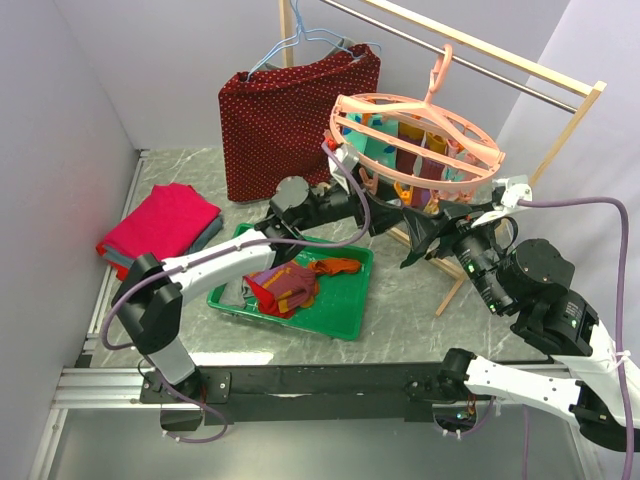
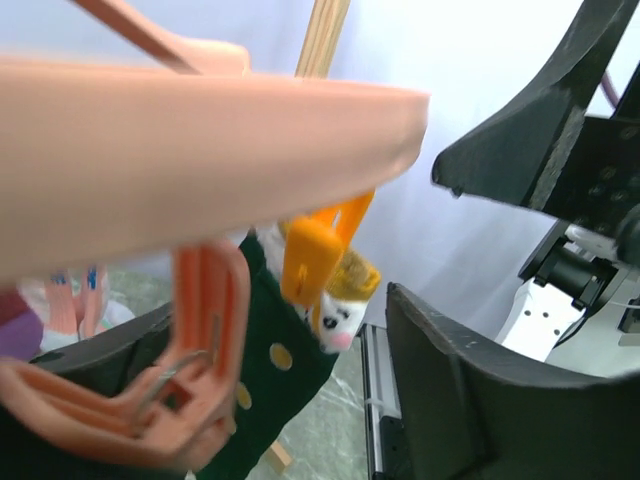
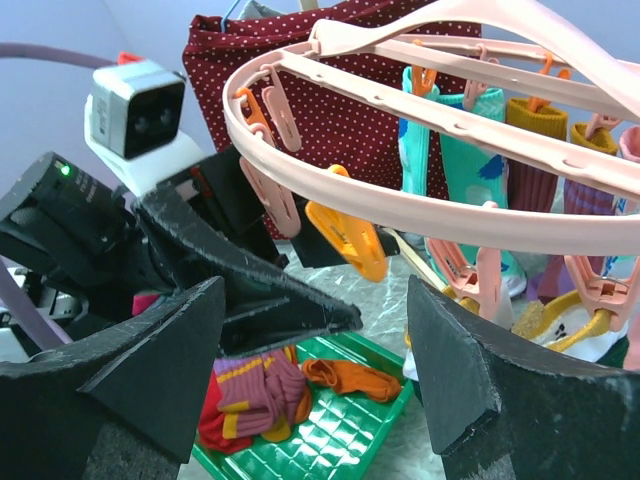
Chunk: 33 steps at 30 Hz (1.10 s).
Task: Clip the socks to the hanger
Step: Open the clamp at the hanger.
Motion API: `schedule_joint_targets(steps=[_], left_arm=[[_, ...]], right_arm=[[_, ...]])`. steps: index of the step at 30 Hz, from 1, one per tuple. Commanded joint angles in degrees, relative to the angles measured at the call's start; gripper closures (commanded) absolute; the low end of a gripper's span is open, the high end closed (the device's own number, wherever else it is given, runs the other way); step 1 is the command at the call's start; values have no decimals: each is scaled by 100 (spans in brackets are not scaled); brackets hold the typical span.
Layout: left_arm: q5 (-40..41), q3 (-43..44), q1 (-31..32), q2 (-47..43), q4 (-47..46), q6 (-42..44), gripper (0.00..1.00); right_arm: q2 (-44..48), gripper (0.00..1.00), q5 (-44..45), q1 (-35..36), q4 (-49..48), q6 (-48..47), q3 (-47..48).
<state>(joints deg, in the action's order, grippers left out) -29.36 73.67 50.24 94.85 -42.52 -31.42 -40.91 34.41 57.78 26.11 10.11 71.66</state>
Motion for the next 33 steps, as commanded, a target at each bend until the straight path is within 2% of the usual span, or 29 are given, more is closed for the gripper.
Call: schedule_joint_targets(steps=[1,5,12,18,23,33], left_arm=[[-166,402,30,112,-380,-163,30],[-166,473,47,174,-397,-180,34],[-166,543,118,166,-257,-128,55],[62,526,258,60,-20,188,61],[352,535,407,-98,218,531,71],[1116,543,742,-335,605,1243,81]], right_arm=[[30,21,-31,23,-229,-97,59],[30,21,-40,32,-229,-106,68],[-5,21,-49,23,-176,-106,129],[-102,21,21,32,8,-44,243],[-233,20,127,32,289,96,436],[-506,21,531,23,816,307,867]])
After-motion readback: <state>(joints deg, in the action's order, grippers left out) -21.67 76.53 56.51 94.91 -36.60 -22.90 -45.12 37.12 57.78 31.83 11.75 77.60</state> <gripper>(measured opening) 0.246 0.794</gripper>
